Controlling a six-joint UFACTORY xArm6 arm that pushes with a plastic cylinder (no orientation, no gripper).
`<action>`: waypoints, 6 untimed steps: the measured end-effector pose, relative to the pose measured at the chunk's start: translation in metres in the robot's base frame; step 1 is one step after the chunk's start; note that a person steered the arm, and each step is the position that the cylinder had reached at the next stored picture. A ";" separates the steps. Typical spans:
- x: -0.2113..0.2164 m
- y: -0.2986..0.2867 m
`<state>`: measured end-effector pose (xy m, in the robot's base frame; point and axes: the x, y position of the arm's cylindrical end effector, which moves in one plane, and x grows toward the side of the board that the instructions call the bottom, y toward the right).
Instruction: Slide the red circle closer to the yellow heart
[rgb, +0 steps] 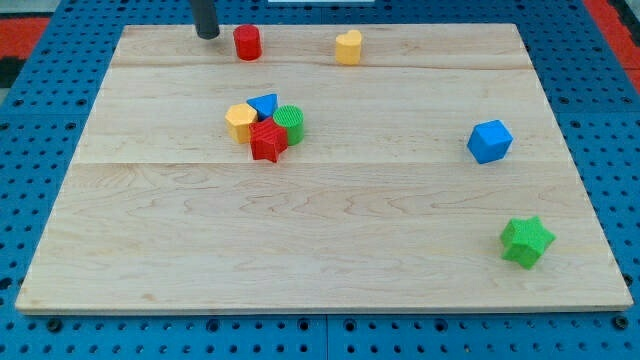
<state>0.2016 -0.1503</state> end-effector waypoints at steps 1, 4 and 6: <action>0.010 0.013; 0.032 0.100; 0.036 0.173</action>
